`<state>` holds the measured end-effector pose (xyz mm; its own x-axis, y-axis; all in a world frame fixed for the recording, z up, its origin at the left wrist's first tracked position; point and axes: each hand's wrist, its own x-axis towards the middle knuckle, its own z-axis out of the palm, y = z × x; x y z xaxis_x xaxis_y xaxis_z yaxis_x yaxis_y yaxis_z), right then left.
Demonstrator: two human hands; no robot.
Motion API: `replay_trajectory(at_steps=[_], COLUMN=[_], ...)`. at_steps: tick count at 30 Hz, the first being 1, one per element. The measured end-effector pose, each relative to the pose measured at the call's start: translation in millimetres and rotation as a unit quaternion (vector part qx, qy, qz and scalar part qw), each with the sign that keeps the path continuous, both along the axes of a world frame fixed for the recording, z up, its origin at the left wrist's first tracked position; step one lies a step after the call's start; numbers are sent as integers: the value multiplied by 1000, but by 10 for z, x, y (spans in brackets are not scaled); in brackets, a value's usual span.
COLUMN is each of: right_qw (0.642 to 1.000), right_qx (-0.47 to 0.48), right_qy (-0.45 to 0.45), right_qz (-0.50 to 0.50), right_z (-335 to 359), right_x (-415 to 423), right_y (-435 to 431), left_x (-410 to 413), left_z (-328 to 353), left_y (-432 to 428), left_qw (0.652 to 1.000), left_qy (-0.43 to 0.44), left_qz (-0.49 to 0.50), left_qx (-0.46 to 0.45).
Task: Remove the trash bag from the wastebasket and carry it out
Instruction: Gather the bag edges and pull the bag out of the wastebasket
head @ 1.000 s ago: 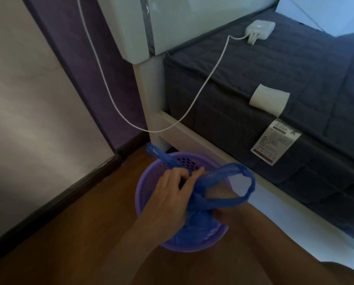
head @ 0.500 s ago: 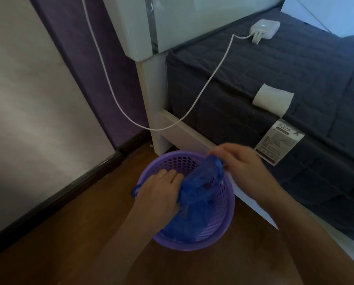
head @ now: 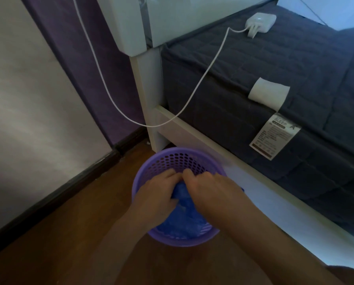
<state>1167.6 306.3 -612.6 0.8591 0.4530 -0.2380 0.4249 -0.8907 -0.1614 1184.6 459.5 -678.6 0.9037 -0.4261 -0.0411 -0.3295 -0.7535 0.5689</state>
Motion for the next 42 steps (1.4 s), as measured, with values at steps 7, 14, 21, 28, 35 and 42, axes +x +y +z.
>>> replay_trajectory(at_steps=[7,14,21,28,35,42], right_qw=[957,873,791,741,719,723], right_qx=[258,466,539,568,575,575], right_qy=[132,120,214,248,275,274], right_qz=[31,-82,-194,-259,-276,-268], right_z=[100,-242,-381,-427,-401,-364], right_x=[202,334,315,310,288,287], right_y=[-201,-285,-193,-206,-216,-175], left_x=[2,-3,-26,-48,-48,-145], left_z=[15,167,227,237,253,393], left_y=[14,51,72,48,26,-51], left_qw=[992,980,970,973,938,759], left_qy=[57,54,89,117,176,365], left_qz=[-6,8,46,63,115,175], left_qx=[-111,-192,-222,-191,-277,-510])
